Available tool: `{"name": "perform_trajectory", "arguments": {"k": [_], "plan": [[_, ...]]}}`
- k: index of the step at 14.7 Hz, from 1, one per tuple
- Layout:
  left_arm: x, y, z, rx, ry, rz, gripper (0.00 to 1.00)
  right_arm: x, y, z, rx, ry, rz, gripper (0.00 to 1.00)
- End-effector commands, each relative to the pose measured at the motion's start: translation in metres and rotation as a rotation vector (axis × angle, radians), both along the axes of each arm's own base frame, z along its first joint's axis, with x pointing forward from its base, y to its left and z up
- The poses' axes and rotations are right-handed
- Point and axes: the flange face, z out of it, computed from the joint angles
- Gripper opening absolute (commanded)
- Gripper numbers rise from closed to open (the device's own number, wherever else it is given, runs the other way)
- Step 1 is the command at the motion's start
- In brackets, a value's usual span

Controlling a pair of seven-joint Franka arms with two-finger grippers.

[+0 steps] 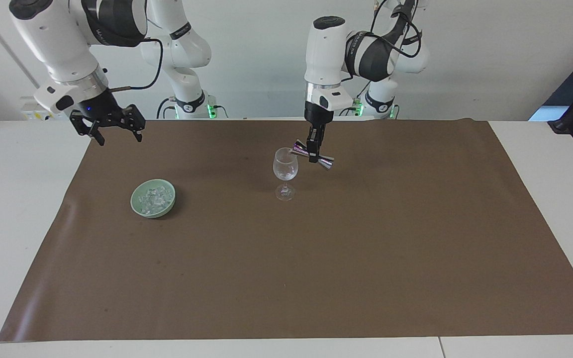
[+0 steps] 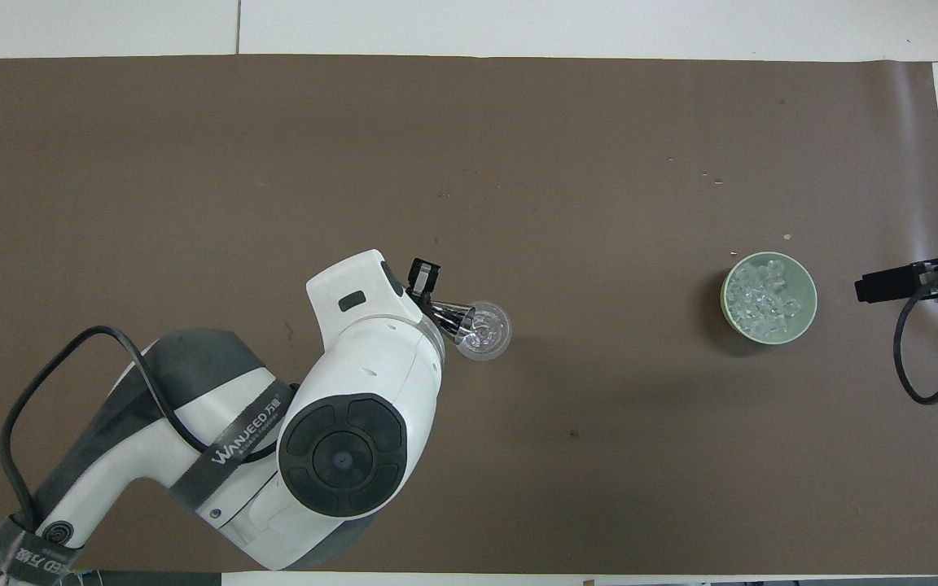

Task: Pour wine and add ice with both arms
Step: 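Tilt the jigger over the clear glass with the left gripper, then move the jigger back with the left gripper while the right gripper grasps the ice cup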

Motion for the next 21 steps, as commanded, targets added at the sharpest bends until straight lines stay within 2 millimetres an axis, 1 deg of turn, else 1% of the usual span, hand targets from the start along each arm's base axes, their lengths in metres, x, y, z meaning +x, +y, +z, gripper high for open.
{"name": "perform_trajectory", "arguments": {"k": [1, 2, 3, 6, 8, 9, 10, 11, 12, 13, 14, 15, 16, 18, 19, 20, 21], "plan": [[-0.005, -0.011, 0.006, 0.041, -0.049, -0.029, 0.0, -0.005, -0.013, -0.019, 0.007, -0.024, 0.048, 1.0], [-0.003, -0.012, 0.006, 0.056, -0.065, -0.041, 0.0, -0.007, -0.013, -0.033, 0.005, -0.034, 0.049, 1.0], [-0.002, -0.013, 0.007, 0.066, -0.075, -0.047, 0.0, -0.008, -0.01, -0.041, 0.005, -0.033, 0.051, 1.0], [-0.01, -0.022, 0.002, 0.102, -0.092, -0.084, 0.0, -0.012, -0.009, -0.058, 0.009, -0.001, 0.062, 1.0], [-0.013, -0.025, 0.002, 0.127, -0.111, -0.106, 0.0, -0.011, -0.009, -0.068, 0.018, 0.01, 0.087, 1.0], [-0.017, -0.028, 0.0, 0.152, -0.123, -0.125, 0.0, -0.01, -0.008, -0.078, 0.033, 0.002, 0.093, 1.0], [-0.015, -0.028, -0.004, 0.176, -0.127, -0.13, 0.0, -0.01, -0.008, -0.093, 0.036, -0.009, 0.087, 1.0], [-0.018, -0.029, -0.006, 0.188, -0.122, -0.133, 0.0, -0.006, -0.009, -0.106, 0.033, -0.027, 0.082, 1.0], [-0.019, -0.031, -0.006, 0.191, -0.122, -0.137, 0.0, -0.001, -0.006, -0.113, 0.033, -0.027, 0.083, 1.0], [-0.019, -0.031, -0.004, 0.196, -0.123, -0.136, 0.0, 0.001, 0.007, -0.116, 0.034, -0.023, 0.111, 1.0], [-0.018, -0.031, -0.002, 0.204, -0.124, -0.134, 0.0, 0.001, 0.01, -0.118, 0.034, -0.022, 0.124, 1.0], [-0.018, -0.03, -0.002, 0.21, -0.123, -0.131, 0.0, 0.002, 0.01, -0.122, 0.034, -0.019, 0.12, 1.0], [-0.018, -0.03, 0.001, 0.216, -0.122, -0.127, 0.0, 0.008, 0.011, -0.128, 0.03, -0.041, 0.123, 1.0], [-0.013, -0.033, 0.006, 0.206, -0.118, -0.114, 0.0, 0.018, 0.011, -0.137, 0.021, -0.098, 0.116, 1.0], [-0.009, -0.037, 0.006, 0.187, -0.109, -0.103, 0.0, 0.021, 0.012, -0.144, 0.019, -0.106, 0.115, 1.0], [-0.006, -0.034, 0.009, 0.161, -0.094, -0.086, 0.0, 0.023, 0.011, -0.146, 0.018, -0.111, 0.116, 1.0], [-0.007, -0.031, 0.013, 0.135, -0.07, -0.075, 0.0, 0.021, 0.011, -0.151, 0.019, -0.103, 0.116, 1.0]]}}
